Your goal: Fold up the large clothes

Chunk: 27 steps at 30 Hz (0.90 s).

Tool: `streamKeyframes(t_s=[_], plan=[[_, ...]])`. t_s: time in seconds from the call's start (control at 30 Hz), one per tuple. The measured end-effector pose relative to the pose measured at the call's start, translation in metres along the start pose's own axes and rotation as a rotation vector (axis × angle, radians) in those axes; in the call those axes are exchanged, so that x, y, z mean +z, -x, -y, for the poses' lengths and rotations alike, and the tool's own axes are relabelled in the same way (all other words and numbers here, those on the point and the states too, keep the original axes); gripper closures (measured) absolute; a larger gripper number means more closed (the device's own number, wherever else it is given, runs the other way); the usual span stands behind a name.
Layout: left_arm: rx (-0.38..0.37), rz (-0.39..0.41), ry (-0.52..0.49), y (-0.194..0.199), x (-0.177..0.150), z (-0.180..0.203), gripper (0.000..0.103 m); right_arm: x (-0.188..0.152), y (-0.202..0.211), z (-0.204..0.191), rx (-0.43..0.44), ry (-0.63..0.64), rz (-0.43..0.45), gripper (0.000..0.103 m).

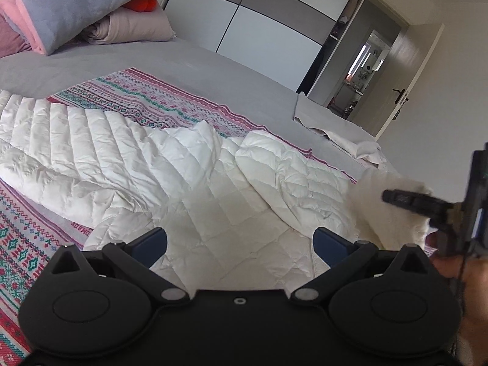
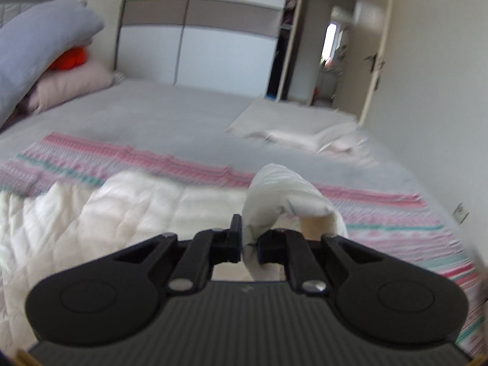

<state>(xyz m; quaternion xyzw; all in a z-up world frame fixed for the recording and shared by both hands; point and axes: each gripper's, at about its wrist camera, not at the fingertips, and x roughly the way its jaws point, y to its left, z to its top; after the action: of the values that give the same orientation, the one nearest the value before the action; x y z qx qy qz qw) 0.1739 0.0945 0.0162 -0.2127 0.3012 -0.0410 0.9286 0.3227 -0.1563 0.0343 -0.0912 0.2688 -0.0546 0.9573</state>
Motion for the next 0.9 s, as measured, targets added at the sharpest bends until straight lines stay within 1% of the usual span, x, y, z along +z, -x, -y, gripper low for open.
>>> streamKeyframes(t_s=[0.07,0.2,0.23,0.3,0.37,0.4,0.43,0.47,0.5,0.57,0.63,0.67,0.7,0.73,0.77,0.83,0.87,0.9], plan=[[-0.002,-0.021,-0.002,-0.001,0.000,-0.002,0.000,-0.017,-0.017,-0.017,0.019,0.005,-0.063,0.095],[-0.002,-0.043,-0.010,-0.004,-0.001,-0.005,0.000,-0.054,-0.048,-0.021,0.054,-0.067,-0.218,0.092],[0.000,-0.047,-0.018,-0.005,-0.002,-0.005,0.000,-0.063,-0.050,-0.018,0.063,-0.087,-0.245,0.087],[0.009,-0.062,-0.038,-0.008,-0.003,-0.003,0.000,-0.068,-0.054,-0.013,0.088,-0.126,-0.264,0.080],[0.014,-0.071,-0.059,-0.011,-0.005,0.000,0.000,-0.067,-0.044,0.001,0.165,-0.199,-0.297,0.059],[0.016,-0.072,-0.071,-0.012,-0.006,0.002,0.000,-0.067,-0.038,0.008,0.217,-0.239,-0.313,0.038],[0.018,-0.072,-0.086,-0.012,-0.006,0.005,0.000,-0.067,-0.028,0.016,0.278,-0.283,-0.324,0.027],[0.018,-0.070,-0.108,-0.012,-0.007,0.009,0.000,-0.068,-0.017,0.026,0.332,-0.319,-0.325,0.026],[0.014,-0.070,-0.133,-0.012,-0.008,0.015,0.000,-0.071,-0.005,0.037,0.369,-0.341,-0.326,0.026],[0.000,-0.097,-0.210,-0.013,-0.008,0.030,0.000,-0.081,0.019,0.060,0.409,-0.402,-0.308,0.026],[-0.021,-0.121,-0.291,-0.012,-0.008,0.049,0.000,-0.099,0.040,0.092,0.446,-0.526,-0.250,0.026],[-0.031,-0.114,-0.337,-0.012,-0.010,0.061,0.000,-0.109,0.046,0.108,0.463,-0.596,-0.221,0.026],[-0.038,-0.105,-0.375,-0.012,-0.012,0.072,0.000,-0.117,0.048,0.128,0.456,-0.684,-0.197,0.027],[-0.045,-0.103,-0.419,-0.013,-0.016,0.085,0.000,-0.121,0.046,0.144,0.421,-0.771,-0.194,0.034],[-0.051,-0.106,-0.467,-0.016,-0.020,0.098,0.000,-0.125,0.044,0.157,0.395,-0.832,-0.197,0.038],[-0.054,-0.090,-0.592,-0.024,-0.032,0.125,0.000,-0.132,0.040,0.179,0.382,-0.906,-0.175,0.046],[-0.042,-0.068,-0.663,-0.029,-0.038,0.139,0.000,-0.135,0.038,0.187,0.375,-0.934,-0.156,0.049],[-0.026,-0.047,-0.731,-0.036,-0.044,0.153,0.000,-0.138,0.037,0.195,0.372,-0.965,-0.145,0.055]])
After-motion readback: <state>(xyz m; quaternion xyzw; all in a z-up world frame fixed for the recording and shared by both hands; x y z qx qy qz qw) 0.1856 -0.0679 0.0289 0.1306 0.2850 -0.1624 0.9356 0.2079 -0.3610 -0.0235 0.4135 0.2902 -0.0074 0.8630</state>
